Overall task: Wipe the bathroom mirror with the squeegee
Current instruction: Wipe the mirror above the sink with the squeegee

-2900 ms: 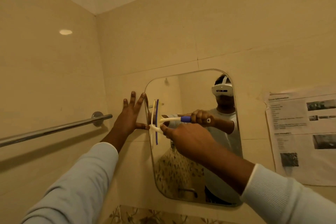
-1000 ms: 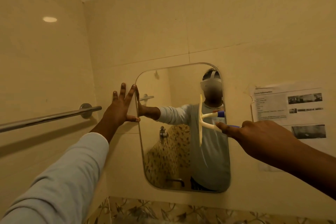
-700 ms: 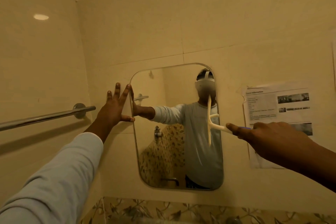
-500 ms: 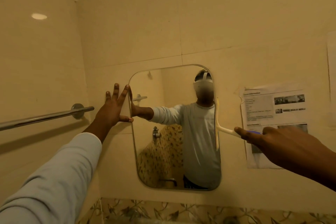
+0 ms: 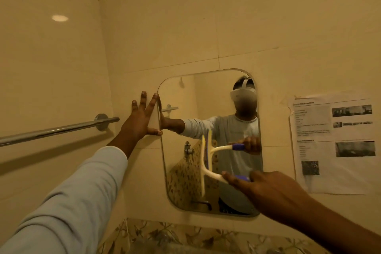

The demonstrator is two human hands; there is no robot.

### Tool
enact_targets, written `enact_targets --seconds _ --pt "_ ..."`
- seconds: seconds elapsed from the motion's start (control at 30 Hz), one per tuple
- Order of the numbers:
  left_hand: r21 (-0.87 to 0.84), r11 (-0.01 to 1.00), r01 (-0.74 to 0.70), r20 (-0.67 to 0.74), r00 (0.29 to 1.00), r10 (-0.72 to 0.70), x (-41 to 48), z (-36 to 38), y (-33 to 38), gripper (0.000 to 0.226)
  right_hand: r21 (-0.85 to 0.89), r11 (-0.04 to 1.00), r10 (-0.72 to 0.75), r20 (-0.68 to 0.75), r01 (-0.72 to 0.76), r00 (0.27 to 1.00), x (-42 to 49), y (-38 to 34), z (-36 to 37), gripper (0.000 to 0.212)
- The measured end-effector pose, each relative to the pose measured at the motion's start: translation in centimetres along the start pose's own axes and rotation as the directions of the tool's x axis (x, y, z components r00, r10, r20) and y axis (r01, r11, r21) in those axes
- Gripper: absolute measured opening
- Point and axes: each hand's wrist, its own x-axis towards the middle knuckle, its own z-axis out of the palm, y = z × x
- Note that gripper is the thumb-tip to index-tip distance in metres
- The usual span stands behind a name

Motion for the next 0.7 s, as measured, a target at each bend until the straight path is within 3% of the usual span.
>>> enact_targets --seconds 0.17,0.3,0.47,0.7 --pt "0.003 1.000 0.014 -0.002 1.000 -0.014 0.4 0.2 -0.1 0.156 0.010 0.996 -0.089 0.097 0.088 0.991 7.1 -5.5 1.4 0.081" --pt "0.012 1.000 0.003 -0.023 1.000 -0.003 0.5 0.5 -0.3 0.156 -0.032 0.992 -0.120 0.062 0.122 0.991 10.5 -8.1 1.8 0.071" --pt "0.004 1.000 -0.008 -0.026 1.000 0.008 0.7 0.8 -0.5 0.154 -0.056 0.995 -0.083 0.074 0.088 0.994 11.7 -8.3 1.4 0.064" --pt "-0.006 1.000 -0.020 -0.025 0.999 0.020 0.6 0.8 -0.5 0.154 -0.029 0.998 -0.061 0.027 0.062 0.998 9.9 -6.9 2.4 0.073"
